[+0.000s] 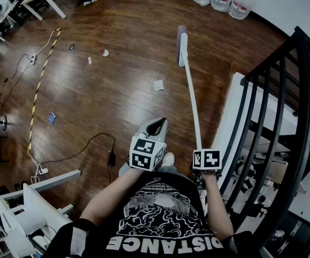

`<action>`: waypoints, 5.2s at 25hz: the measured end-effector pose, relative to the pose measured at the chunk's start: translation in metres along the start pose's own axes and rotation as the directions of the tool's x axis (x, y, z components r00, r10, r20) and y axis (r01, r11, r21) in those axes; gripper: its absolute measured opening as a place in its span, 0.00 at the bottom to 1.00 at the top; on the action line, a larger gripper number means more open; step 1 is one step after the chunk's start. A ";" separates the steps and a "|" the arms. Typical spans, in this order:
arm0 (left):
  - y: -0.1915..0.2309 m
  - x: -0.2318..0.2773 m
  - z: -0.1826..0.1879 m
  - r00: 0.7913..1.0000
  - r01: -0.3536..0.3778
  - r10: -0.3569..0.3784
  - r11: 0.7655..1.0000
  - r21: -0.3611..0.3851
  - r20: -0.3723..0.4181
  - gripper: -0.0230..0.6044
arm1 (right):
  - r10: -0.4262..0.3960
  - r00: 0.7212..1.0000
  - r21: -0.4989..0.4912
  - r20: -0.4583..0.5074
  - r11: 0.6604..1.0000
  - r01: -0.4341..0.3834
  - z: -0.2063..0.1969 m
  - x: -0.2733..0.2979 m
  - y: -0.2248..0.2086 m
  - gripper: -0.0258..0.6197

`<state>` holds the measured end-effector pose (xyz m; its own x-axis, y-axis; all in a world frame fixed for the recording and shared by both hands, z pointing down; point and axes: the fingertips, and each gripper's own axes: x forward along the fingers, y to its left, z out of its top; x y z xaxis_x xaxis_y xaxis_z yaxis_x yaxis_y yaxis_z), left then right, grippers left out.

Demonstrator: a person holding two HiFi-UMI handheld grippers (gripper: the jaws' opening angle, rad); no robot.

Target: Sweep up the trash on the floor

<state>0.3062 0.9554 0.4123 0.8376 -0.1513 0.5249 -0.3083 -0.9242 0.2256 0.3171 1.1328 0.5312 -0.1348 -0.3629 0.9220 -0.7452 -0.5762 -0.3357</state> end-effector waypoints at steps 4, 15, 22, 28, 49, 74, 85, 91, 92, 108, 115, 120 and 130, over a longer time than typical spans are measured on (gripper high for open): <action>0.017 0.002 0.002 1.000 -0.013 0.013 1.000 -0.011 0.006 0.04 | 0.015 0.998 0.022 -0.057 1.000 -0.014 -0.005 0.017 0.005 0.04; 0.083 0.026 0.009 1.000 -0.011 0.011 0.998 -0.057 0.001 0.04 | 0.009 0.979 0.069 -0.206 0.998 0.005 0.016 0.072 0.017 0.04; 0.143 0.049 0.024 0.999 0.023 -0.025 0.998 -0.064 -0.023 0.04 | 0.002 0.956 0.139 -0.295 0.989 0.041 0.039 0.109 0.044 0.04; 0.212 0.059 0.038 0.998 0.039 -0.043 0.994 -0.100 -0.039 0.04 | -0.004 0.924 0.202 -0.382 0.975 0.087 0.060 0.136 0.073 0.04; 0.408 0.053 0.077 0.998 0.006 -0.015 0.989 -0.151 -0.062 0.04 | 0.051 0.782 0.429 -0.622 0.857 0.285 0.129 0.194 0.135 0.04; 0.607 0.152 0.174 0.988 -0.070 0.048 0.986 -0.154 -0.147 0.04 | 0.278 0.661 0.536 -0.697 0.815 0.222 0.327 0.287 0.256 0.05; 0.679 0.156 0.190 0.986 -0.104 0.078 0.979 -0.177 -0.148 0.04 | 0.318 0.667 0.587 -0.673 0.779 0.221 0.354 0.304 0.289 0.05; 0.732 0.151 0.189 0.986 -0.059 0.030 0.983 -0.173 -0.166 0.04 | 0.334 0.698 0.649 -0.634 0.720 0.245 0.381 0.329 0.326 0.05; 0.742 0.149 0.189 0.985 -0.051 0.022 0.984 -0.171 -0.168 0.04 | 0.335 0.703 0.658 -0.628 0.710 0.250 0.386 0.334 0.333 0.06; 0.899 0.112 0.189 0.983 -0.047 0.007 0.976 -0.214 -0.184 0.04 | 0.324 0.740 0.675 -0.589 0.701 0.230 0.480 0.418 0.469 0.06; 0.947 0.085 0.181 0.985 -0.075 0.031 0.964 -0.255 -0.171 0.04 | 0.334 0.748 0.663 -0.573 0.725 0.184 0.523 0.456 0.544 0.07; 0.986 0.062 0.174 0.984 -0.125 0.080 0.949 -0.290 -0.162 0.04 | 0.334 0.746 0.642 -0.576 0.750 0.160 0.548 0.478 0.590 0.08; 1.041 0.026 0.162 0.976 -0.210 0.169 0.906 -0.369 -0.141 0.04 | 0.319 0.742 0.602 -0.589 0.786 0.141 0.588 0.512 0.655 0.08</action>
<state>0.0801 -0.0676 0.5280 0.7017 -0.2542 0.6656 -0.6212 -0.6758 0.3967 0.1440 0.1386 0.6694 -0.7224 -0.0214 0.6911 -0.2114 -0.9448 -0.2503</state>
